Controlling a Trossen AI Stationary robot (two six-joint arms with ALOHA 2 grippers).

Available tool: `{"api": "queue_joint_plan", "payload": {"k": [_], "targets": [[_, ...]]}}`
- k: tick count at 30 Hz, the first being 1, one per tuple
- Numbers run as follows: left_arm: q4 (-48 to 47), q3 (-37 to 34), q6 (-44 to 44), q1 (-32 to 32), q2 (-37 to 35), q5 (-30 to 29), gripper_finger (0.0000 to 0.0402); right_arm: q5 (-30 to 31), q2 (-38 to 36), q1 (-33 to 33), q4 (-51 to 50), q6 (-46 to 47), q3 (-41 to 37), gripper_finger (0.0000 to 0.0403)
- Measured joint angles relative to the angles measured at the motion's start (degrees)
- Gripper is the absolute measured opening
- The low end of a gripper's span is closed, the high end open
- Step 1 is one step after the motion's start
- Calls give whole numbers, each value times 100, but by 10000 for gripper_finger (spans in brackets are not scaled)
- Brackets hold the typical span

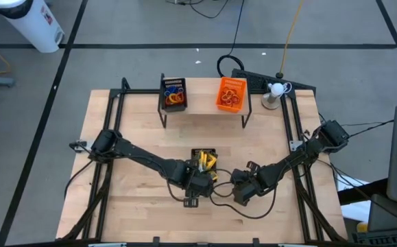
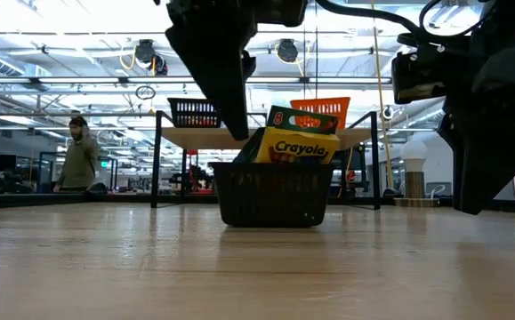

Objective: Pick & Place Office Desk Supplies
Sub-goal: Put the black bin with crayon boxes on the shelf

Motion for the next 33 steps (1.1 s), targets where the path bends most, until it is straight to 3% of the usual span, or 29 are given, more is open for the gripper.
{"api": "queue_joint_plan", "payload": {"k": [15, 33], "targets": [[70, 0, -26, -141, 0, -345, 170, 0, 0, 0, 0, 13, 0, 116], [189, -9, 50, 19, 278, -232, 170, 0, 0, 0, 42, -2, -2, 116]]}}
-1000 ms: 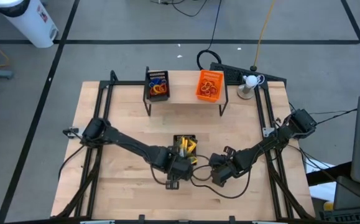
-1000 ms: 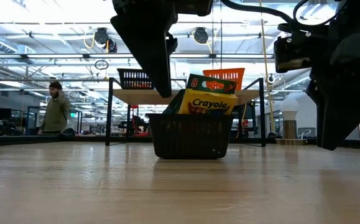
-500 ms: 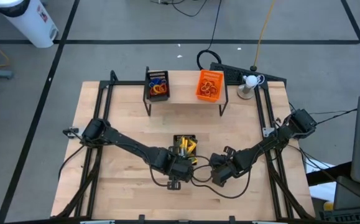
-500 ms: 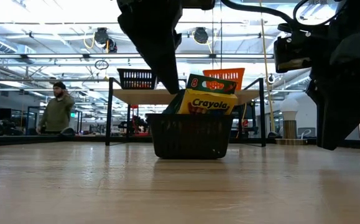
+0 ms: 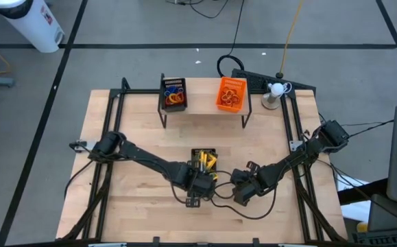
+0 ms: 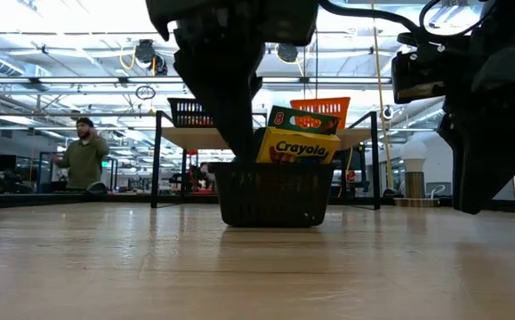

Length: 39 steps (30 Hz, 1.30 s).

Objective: Pick & Place Office Desk Supplies
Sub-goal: Put the black bin with crayon boxes on the shelf

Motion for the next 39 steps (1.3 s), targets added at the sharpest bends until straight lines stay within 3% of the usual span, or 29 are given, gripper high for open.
{"api": "queue_joint_plan", "payload": {"k": [26, 29, 34, 39], "targets": [[432, -647, -74, 216, 34, 140, 165, 0, 0, 0, 4, -90, 0, 116], [455, -646, 138, 222, 34, 239, 130, 0, 0, 0, 4, -90, 0, 116], [454, -645, 262, 224, 34, 463, 16, -12, 0, 0, 2, -92, 0, 116], [411, -645, 281, 231, 32, 446, 5, -162, -1, 37, -60, -298, 0, 116]]}}
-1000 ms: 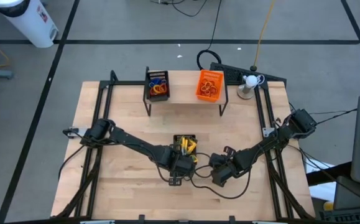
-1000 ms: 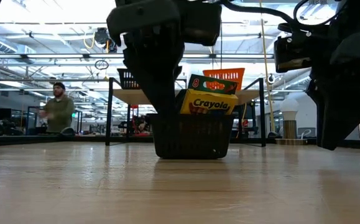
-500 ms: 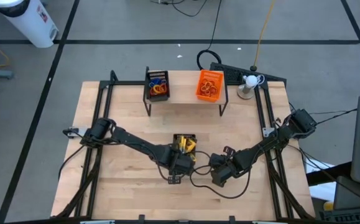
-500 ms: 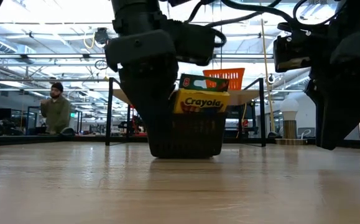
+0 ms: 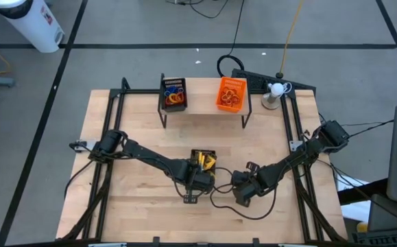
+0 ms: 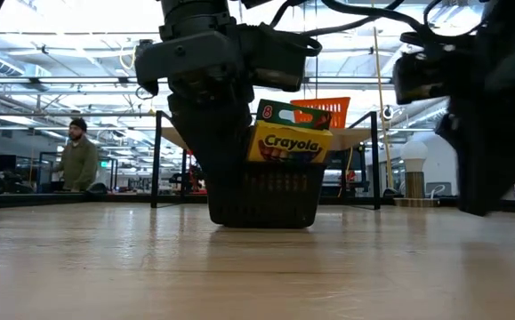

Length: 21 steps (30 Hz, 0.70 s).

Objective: Pick & Place Office Desk Supplies
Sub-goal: Put the black bin with crayon boxes on the shelf

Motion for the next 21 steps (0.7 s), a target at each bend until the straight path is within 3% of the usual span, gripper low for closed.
{"api": "queue_joint_plan", "payload": {"k": [4, 10, 16, 19, 21], "targets": [[-25, 2, 12, 2, 0, 6, 3, -286, -2, 240, -536, -70, 0, 116], [-27, 2, 54, 21, -10, 21, 2, 348, -2, 870, -1037, 278, 0, 116], [-11, 11, 62, 99, -31, 61, 2, 1754, -16, 1605, -913, 114, -85, 116], [-1, 11, 62, 120, -31, 63, 1, 2611, -188, 1927, -511, 312, -561, 116], [5, 11, 63, 118, -31, 60, 1, 2872, -406, 2050, 164, 534, -1160, 116]]}}
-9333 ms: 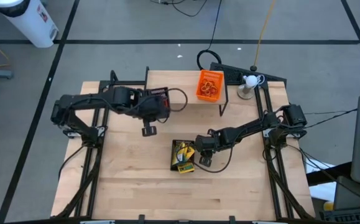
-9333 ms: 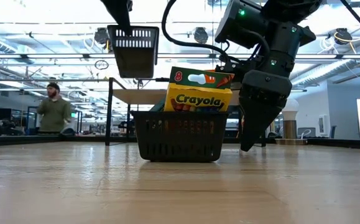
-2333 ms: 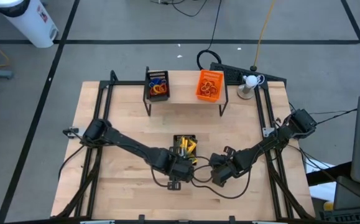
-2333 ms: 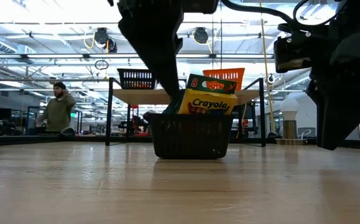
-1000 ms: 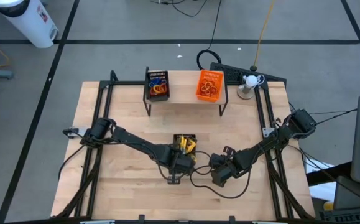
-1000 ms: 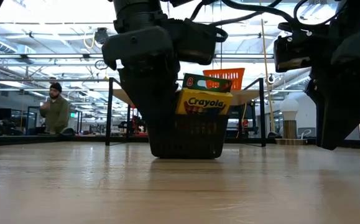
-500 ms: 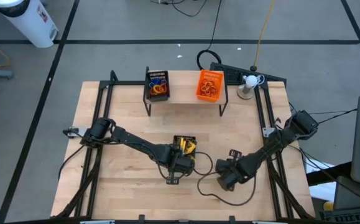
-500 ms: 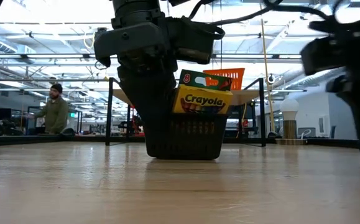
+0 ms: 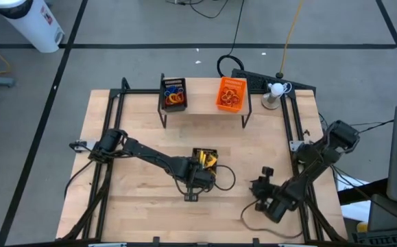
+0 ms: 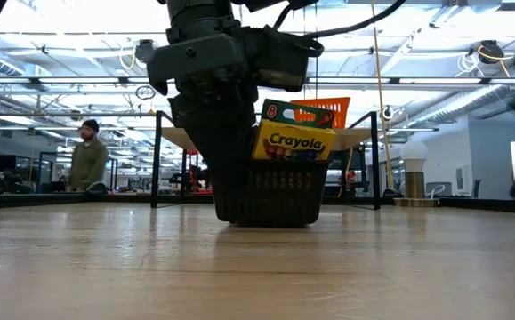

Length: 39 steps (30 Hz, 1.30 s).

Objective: Pick & Place Office Desk Supplies
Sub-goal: Put the black bin with crayon boxes on the shelf

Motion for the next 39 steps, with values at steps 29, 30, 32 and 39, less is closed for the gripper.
{"api": "queue_joint_plan", "payload": {"k": [29, 30, 32, 39], "targets": [[260, 7, 862, 301, -604, -9, 0, -362, -1195, -1224, 8509, -2625, -4606, 75], [253, 7, 862, 343, -670, -11, 0, -360, -1197, -1256, 8509, -2629, -4606, 75], [215, 7, 861, 428, -859, -54, 0, -360, -1195, -1304, 8500, -2644, -4608, 75], [-176, 9, 840, 647, -1694, -501, 0, -360, -1195, -1315, 8599, -2729, -4610, 75]]}}
